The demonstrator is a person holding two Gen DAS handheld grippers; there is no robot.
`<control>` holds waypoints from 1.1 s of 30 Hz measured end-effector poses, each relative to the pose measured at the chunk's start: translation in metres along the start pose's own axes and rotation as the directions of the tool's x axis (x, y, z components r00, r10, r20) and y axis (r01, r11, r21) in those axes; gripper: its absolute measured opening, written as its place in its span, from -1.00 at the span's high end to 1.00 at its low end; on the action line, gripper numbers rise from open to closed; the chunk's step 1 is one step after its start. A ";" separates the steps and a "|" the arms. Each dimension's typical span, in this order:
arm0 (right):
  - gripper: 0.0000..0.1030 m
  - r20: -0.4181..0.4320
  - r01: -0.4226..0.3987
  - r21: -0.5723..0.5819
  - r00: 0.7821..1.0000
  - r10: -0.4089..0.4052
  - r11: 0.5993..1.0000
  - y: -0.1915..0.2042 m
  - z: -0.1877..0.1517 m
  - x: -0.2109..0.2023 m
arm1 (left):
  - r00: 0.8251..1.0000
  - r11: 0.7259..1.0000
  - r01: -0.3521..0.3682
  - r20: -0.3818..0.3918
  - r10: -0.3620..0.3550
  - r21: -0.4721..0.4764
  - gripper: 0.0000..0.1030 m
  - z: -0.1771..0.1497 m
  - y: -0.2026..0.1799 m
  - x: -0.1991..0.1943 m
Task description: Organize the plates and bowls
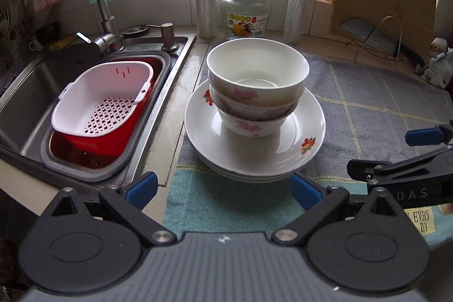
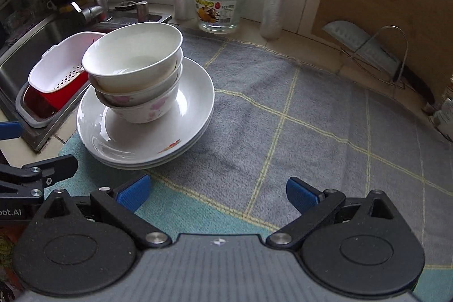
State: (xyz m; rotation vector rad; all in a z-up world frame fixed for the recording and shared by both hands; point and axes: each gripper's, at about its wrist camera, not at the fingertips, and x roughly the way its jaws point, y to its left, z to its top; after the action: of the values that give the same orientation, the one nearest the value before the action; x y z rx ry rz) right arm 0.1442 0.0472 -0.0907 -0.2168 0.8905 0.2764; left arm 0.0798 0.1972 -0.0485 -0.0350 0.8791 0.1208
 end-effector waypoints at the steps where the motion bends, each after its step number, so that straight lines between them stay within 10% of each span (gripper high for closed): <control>1: -1.00 0.009 0.005 0.013 1.000 -0.006 1.000 0.000 -0.004 -0.007 | 1.000 1.000 -0.002 0.007 0.002 -0.001 -0.93 -0.004 -0.002 -0.009; 33: -1.00 0.150 0.050 0.123 0.986 -0.069 0.991 0.003 -0.040 -0.094 | 0.990 1.000 -0.022 0.136 0.023 -0.007 -0.94 -0.021 -0.017 -0.093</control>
State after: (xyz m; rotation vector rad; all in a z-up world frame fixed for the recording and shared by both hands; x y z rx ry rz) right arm 0.0574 0.0239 -0.0412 -0.1095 0.7428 0.1808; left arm 0.0068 0.1701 0.0099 -0.0222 0.7430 0.1449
